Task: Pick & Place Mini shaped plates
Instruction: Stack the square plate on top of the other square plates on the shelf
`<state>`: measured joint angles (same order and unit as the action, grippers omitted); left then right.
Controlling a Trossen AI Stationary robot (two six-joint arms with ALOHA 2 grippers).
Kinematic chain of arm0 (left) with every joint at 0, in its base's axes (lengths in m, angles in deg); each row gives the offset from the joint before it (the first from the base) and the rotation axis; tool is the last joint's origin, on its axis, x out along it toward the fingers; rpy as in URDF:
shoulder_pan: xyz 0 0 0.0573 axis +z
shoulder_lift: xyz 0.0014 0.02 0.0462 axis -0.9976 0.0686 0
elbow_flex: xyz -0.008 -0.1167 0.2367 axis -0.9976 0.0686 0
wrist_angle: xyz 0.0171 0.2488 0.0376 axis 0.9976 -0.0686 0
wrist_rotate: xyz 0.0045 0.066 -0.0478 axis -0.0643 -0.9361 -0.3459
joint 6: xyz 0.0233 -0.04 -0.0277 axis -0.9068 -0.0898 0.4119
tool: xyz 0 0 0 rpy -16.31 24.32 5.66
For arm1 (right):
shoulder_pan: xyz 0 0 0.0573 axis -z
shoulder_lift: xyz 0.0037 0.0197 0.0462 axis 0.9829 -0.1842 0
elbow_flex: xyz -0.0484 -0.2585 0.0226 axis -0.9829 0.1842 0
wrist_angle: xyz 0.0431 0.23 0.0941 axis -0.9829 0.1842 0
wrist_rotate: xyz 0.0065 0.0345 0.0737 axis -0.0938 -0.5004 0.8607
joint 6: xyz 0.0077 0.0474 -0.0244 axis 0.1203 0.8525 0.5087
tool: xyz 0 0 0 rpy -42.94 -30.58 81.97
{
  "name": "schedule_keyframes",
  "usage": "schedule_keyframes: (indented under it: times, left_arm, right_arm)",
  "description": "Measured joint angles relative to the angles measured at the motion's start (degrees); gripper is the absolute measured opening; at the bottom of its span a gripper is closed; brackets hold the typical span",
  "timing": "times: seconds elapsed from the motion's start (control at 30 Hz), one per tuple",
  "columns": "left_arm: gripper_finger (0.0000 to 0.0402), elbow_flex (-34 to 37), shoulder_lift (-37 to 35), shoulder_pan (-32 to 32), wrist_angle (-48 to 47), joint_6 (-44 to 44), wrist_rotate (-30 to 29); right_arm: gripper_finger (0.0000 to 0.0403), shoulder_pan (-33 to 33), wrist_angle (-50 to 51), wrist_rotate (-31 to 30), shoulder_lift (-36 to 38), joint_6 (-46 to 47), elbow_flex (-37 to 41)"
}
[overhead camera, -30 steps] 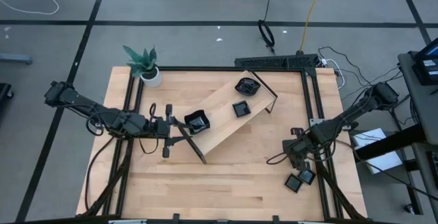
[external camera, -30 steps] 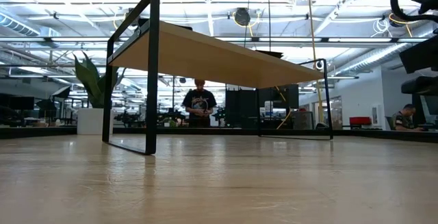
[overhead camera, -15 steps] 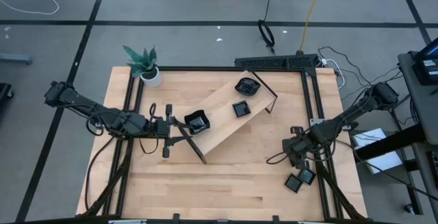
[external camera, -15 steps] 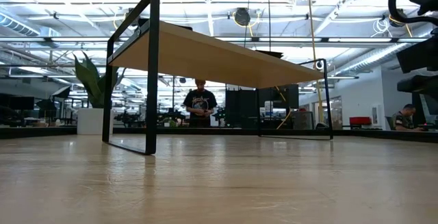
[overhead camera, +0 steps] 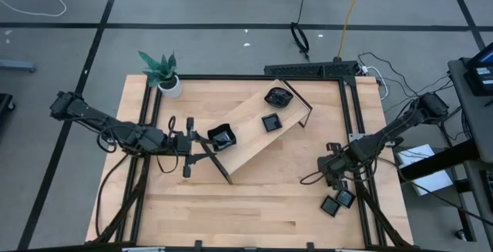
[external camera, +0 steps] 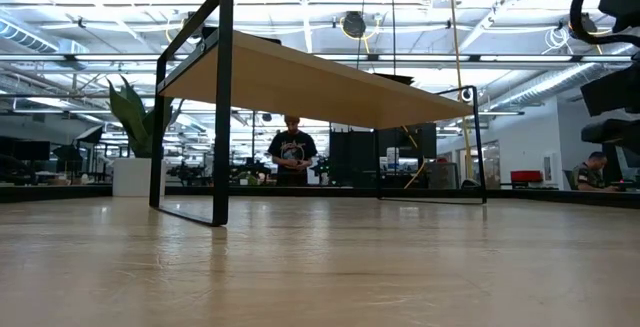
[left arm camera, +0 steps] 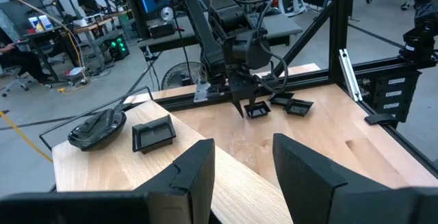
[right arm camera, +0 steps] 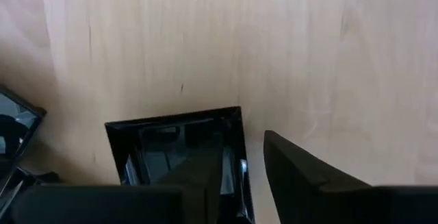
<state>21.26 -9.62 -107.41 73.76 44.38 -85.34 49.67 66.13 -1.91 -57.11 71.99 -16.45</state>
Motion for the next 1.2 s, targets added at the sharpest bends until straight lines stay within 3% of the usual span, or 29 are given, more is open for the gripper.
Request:
schedule_keyframes:
  times: [0.33, 0.67, 0.8, 0.97, 1.2]
  left_arm:
    - [0.0152, 0.00, 0.00, -0.02, 0.00, 0.00, 0.00]
    - [0.0152, 0.00, 0.00, 0.00, 0.00, 0.00, 0.00]
    - [0.0152, 0.00, 0.00, -0.02, 0.00, -0.01, -0.01]
    - [0.0152, 0.00, 0.00, 0.00, 0.00, 0.00, -0.01]
    - [0.0152, 0.00, 0.00, 0.00, -0.02, 0.00, 0.00]
  right_arm:
    - [0.0007, 0.00, -1.00, 4.50, 0.02, -1.17, -0.07]
    - [0.0001, 0.90, -8.11, 1.08, -0.04, -6.55, -5.78]
    - [0.0000, 2.87, -18.02, -1.66, -0.04, -13.29, -9.96]
    - [0.0000, 9.84, -29.19, -1.87, -0.48, -13.03, -16.55]
    - [0.0000, 23.99, -20.78, 1.13, -6.66, -16.50, -34.74]
